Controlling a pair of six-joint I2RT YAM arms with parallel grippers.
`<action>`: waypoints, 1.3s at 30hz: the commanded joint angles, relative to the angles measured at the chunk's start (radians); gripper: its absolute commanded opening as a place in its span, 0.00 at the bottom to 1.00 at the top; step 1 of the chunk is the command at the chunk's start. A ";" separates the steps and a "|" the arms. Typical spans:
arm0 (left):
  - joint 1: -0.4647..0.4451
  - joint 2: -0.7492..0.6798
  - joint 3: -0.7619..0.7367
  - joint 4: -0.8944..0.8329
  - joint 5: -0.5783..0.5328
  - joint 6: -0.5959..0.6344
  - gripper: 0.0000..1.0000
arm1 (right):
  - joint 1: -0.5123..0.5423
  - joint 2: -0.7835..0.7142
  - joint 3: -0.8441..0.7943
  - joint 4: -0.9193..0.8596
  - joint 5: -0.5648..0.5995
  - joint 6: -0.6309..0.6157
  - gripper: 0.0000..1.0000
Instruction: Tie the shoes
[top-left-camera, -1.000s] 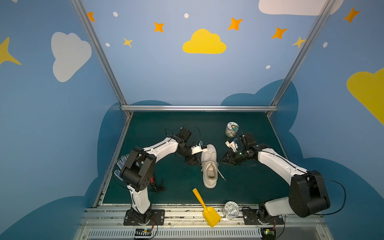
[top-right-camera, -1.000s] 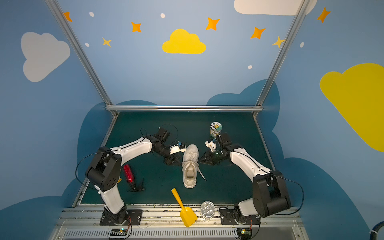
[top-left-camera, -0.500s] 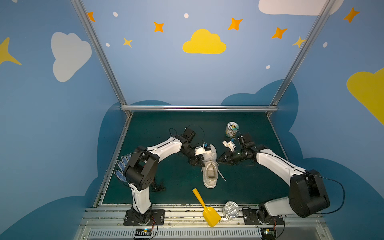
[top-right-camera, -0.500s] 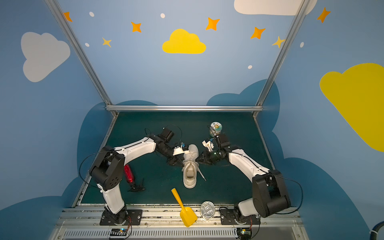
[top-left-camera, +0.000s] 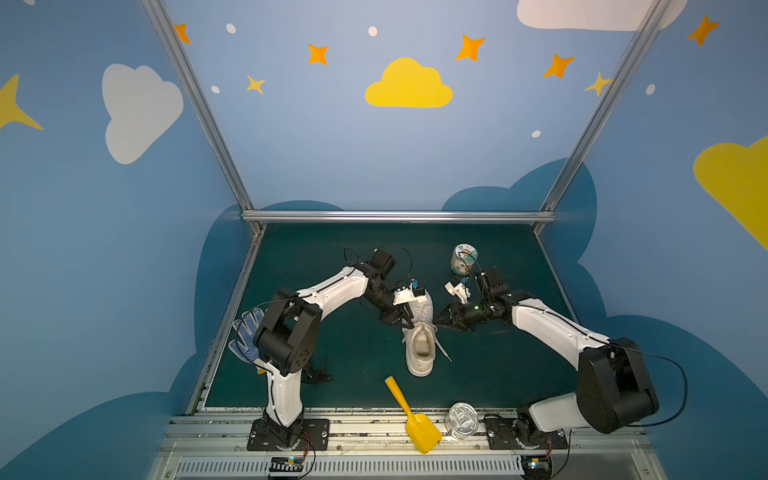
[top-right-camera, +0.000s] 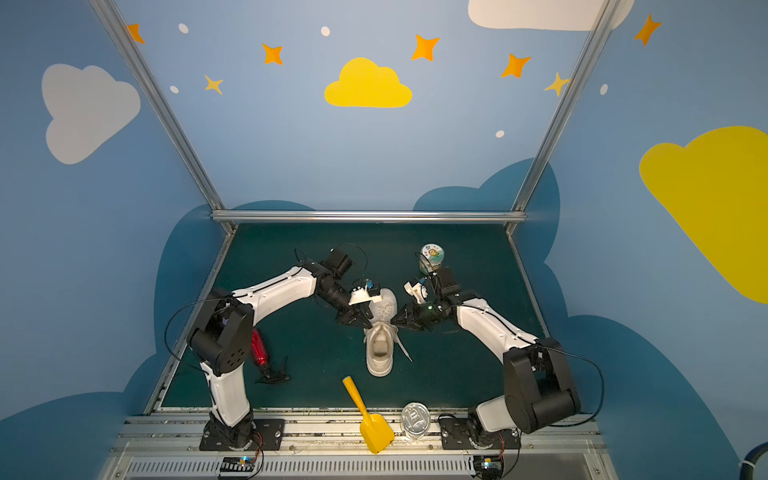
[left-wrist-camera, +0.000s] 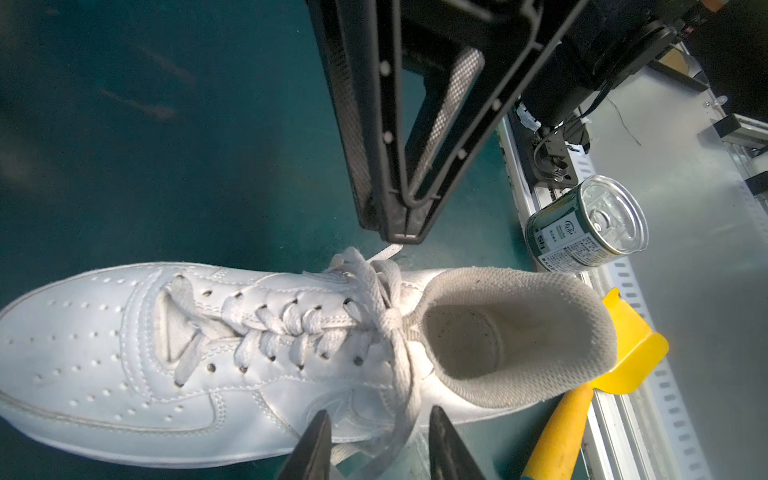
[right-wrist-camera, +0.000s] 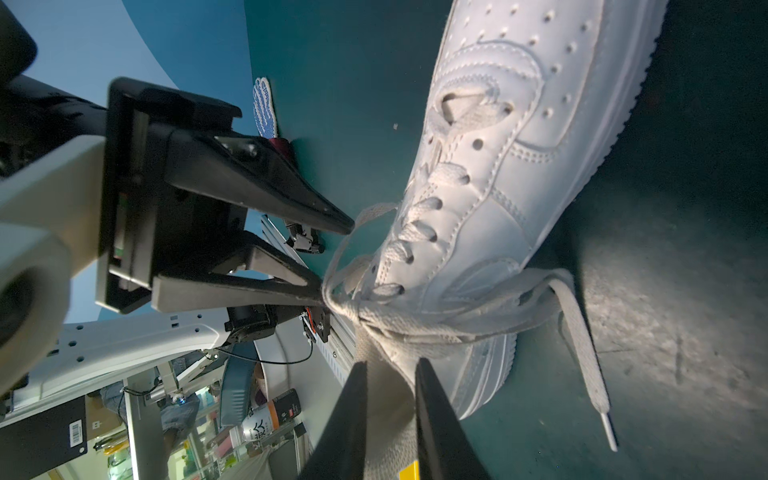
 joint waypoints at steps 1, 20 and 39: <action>-0.007 0.020 0.025 -0.064 0.035 0.027 0.32 | 0.004 0.006 -0.007 0.005 -0.011 -0.005 0.22; 0.005 -0.019 0.035 -0.051 -0.005 0.036 0.03 | 0.005 0.001 -0.006 -0.060 0.036 -0.079 0.22; 0.008 -0.003 0.101 -0.122 -0.033 0.068 0.03 | 0.004 0.109 -0.033 0.106 -0.075 -0.062 0.48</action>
